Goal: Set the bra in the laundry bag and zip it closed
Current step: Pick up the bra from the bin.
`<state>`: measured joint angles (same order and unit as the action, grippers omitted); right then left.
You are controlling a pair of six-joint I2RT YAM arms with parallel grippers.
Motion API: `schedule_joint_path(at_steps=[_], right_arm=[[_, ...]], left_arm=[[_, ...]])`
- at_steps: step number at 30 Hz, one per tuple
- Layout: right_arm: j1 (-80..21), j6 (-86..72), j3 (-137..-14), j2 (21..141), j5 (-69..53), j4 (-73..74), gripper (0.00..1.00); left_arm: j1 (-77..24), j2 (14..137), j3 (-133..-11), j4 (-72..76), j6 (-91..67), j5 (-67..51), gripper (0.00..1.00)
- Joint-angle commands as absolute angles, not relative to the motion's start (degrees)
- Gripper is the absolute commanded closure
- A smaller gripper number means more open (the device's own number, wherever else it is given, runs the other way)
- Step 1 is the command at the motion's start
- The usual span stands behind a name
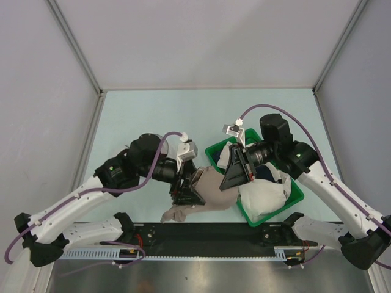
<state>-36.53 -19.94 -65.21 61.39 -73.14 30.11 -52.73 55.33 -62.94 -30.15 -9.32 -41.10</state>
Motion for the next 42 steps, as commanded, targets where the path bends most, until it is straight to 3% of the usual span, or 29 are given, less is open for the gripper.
schedule_joint_path(at_steps=[1,4,5,10,11,13,14,16,17,20,23,28,33,38,42], right_arm=[[-36.3,-21.09,-64.78,60.03,-75.59,27.25,1.0],[-36.04,-21.18,-64.25,60.12,-75.41,27.07,1.0],[-36.04,-21.27,-64.25,60.29,-75.41,27.07,1.0],[-35.33,-22.41,-64.42,61.17,-74.8,25.67,0.92],[-35.07,-22.67,-64.42,61.26,-74.53,25.58,0.9],[-34.81,-23.38,-64.34,61.79,-74.09,24.96,0.9],[-34.46,-23.47,-64.34,61.87,-73.66,24.96,0.86],[-34.19,-23.55,-64.25,62.31,-71.37,25.48,0.8],[-33.93,-22.77,-64.51,62.49,-70.5,26.1,0.65],[-33.58,-17.43,-66.09,62.84,-63.21,32.94,0.43],[-32.96,-14.16,-67.06,62.14,-54.0,38.22,0.32],[-33.4,-12.22,-65.4,57.23,-33.07,40.61,0.28],[-37.7,-8.98,-60.74,46.33,-19.79,36.22,0.11],[-52.53,-4.93,-55.48,38.24,-5.94,28.06,0.0],[-60.55,-0.8,-54.23,38.92,4.37,27.06,0.0]], left_arm=[[-52.56,50.2,-58.46,-23.03,-12.56,-52.2,0.21],[-52.56,46.94,-54.85,-18.82,-16.24,-54.66,0.33],[-52.56,46.41,-53.45,-17.68,-17.13,-55.28,0.42],[-52.56,45.17,-51.77,-14.77,-19.33,-56.6,0.64],[-52.56,45.18,-51.85,-14.94,-19.42,-56.86,0.75],[-52.56,45.18,-52.12,-14.77,-19.6,-57.65,0.87],[-52.56,45.09,-52.55,-14.77,-19.77,-57.31,1.0],[-52.47,44.22,-53.08,-15.03,-19.86,-56.61,1.0],[-52.47,43.95,-53.78,-14.94,-20.12,-55.99,1.0],[-52.38,42.98,-55.8,-14.85,-21.0,-53.1,1.0],[-52.03,43.24,-58.18,-17.92,-21.44,-48.63,1.0],[-48.96,44.47,-60.73,-19.6,-27.39,-42.19,1.0],[-43.34,49.47,-61.44,-18.37,-43.98,-40.7,1.0],[-41.05,51.07,-57.23,-13.83,-57.28,-40.08,1.0],[-39.55,50.1,-57.56,-14.58,-62.14,-36.4,1.0]])
